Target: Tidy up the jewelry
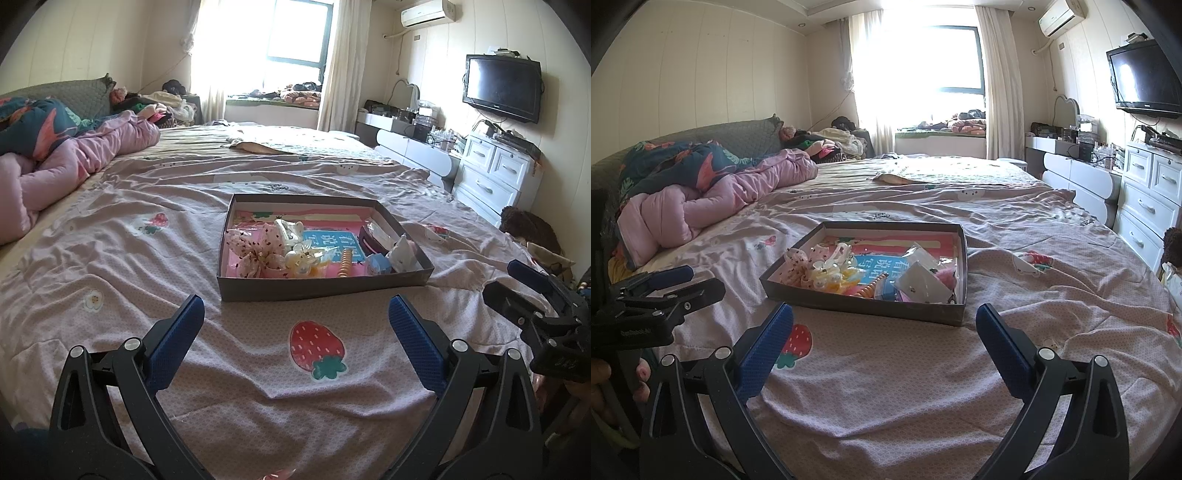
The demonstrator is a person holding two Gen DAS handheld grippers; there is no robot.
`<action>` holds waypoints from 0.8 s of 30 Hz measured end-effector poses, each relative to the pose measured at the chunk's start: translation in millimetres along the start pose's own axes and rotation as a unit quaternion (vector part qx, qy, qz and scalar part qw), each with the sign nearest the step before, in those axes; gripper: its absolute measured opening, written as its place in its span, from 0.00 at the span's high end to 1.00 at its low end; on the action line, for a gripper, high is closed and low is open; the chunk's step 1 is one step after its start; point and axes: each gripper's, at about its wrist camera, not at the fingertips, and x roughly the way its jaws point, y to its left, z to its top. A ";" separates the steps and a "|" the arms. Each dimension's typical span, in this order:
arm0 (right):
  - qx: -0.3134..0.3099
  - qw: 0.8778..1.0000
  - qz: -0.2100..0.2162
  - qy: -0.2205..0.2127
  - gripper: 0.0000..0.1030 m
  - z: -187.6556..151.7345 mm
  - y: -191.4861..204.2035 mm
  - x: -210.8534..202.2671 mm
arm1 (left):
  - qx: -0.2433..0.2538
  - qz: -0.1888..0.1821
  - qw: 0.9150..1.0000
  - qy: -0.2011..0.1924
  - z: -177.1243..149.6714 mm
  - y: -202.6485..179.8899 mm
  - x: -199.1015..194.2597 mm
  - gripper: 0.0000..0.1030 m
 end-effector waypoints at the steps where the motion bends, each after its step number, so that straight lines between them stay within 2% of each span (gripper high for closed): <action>1: 0.000 1.000 0.000 0.000 0.06 0.0 0.1 0.3 | 0.000 -0.001 1.000 -0.001 0.4 -0.5 -0.4 0.11; 10: 0.001 1.000 0.000 0.000 0.06 -0.2 -0.1 0.6 | 0.000 0.005 1.000 -0.016 4.0 -3.2 -5.8 0.11; 19: 0.008 1.000 -0.008 -0.001 0.06 -0.9 -6.2 3.7 | -0.004 0.019 1.000 -0.010 4.7 -1.6 -2.3 0.11; 22: 0.023 1.000 -0.020 0.001 0.06 4.8 -22.6 10.2 | -0.023 0.024 0.999 0.005 7.9 9.7 6.8 0.11; 24: 0.046 0.998 -0.048 0.005 0.06 14.3 -47.3 20.4 | -0.040 0.026 0.999 0.012 13.9 23.1 14.4 0.11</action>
